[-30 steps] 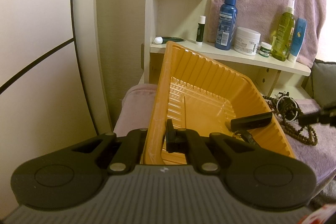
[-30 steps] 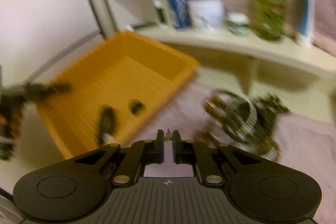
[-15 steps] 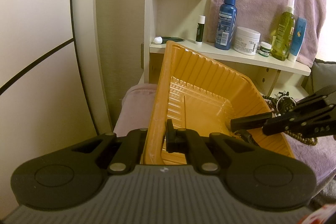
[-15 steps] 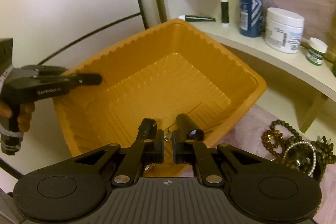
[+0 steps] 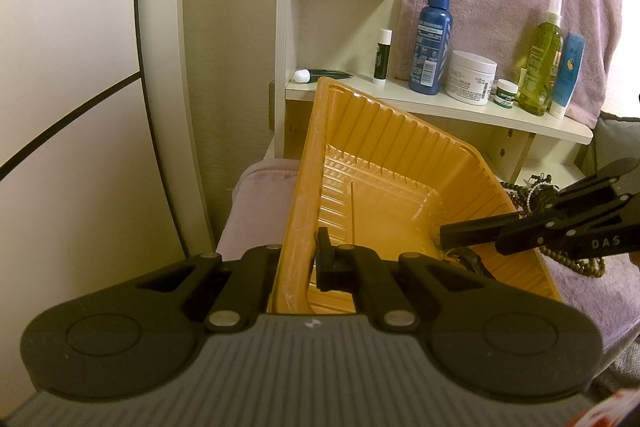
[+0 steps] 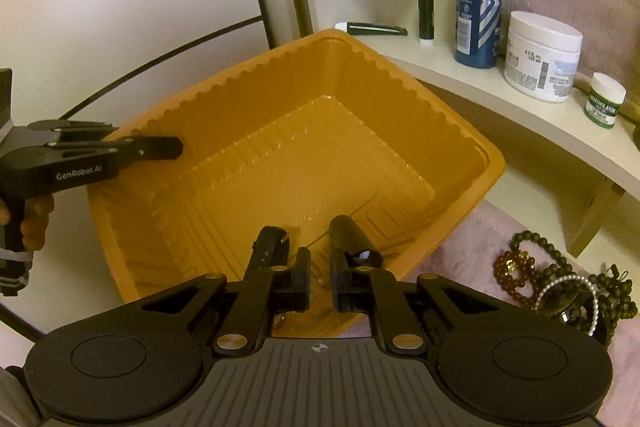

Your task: Organize jewelry

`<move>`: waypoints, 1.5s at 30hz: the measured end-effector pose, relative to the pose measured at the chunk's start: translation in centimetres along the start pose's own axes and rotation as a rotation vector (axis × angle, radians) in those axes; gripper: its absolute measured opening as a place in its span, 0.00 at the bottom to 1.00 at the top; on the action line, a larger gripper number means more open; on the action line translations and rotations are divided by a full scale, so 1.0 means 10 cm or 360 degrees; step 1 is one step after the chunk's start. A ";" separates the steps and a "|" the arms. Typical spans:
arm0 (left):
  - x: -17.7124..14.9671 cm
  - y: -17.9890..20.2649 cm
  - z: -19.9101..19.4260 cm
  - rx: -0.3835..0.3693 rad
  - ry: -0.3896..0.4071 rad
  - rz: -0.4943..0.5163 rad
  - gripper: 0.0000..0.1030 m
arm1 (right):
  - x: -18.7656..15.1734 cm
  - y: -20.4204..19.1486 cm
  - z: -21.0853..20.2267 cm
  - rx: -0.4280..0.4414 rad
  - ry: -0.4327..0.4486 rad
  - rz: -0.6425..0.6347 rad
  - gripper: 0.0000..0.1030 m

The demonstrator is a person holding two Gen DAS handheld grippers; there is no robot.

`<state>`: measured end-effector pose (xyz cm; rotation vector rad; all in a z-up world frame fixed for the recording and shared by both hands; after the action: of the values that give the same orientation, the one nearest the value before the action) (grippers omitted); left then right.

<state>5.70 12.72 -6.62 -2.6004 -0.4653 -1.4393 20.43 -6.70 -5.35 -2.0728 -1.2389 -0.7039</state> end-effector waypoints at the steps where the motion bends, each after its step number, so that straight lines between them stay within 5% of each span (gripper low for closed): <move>1: 0.00 0.00 0.00 0.0000 -0.0001 0.0001 0.04 | 0.00 0.00 -0.01 0.0000 0.0009 0.0003 0.12; 13: 0.00 0.00 0.01 0.0004 -0.0002 0.0006 0.04 | -0.17 0.05 -0.44 0.0018 0.0194 0.0175 0.32; 27: 0.01 0.00 0.02 0.0002 -0.0005 0.0002 0.04 | -0.87 0.54 -1.14 -0.0317 0.0206 0.0502 0.35; 45: 0.00 -0.01 0.02 0.0002 -0.0008 0.0000 0.04 | -0.80 0.90 -0.71 -0.0384 0.0161 0.0579 0.30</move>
<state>5.85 12.89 -6.75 -2.6037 -0.4666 -1.4324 24.24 -19.80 -8.34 -2.3414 -0.7196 -0.8032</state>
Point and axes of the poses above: each gripper's, at about its wrist camera, not at the fingertips, and z roughly the way its jaws point, y to its right, x to its top, the point moved 1 cm from there along z, roughly the way its jaws point, and after that the axes turned 2 degrees about x, right-handed, at the moved point
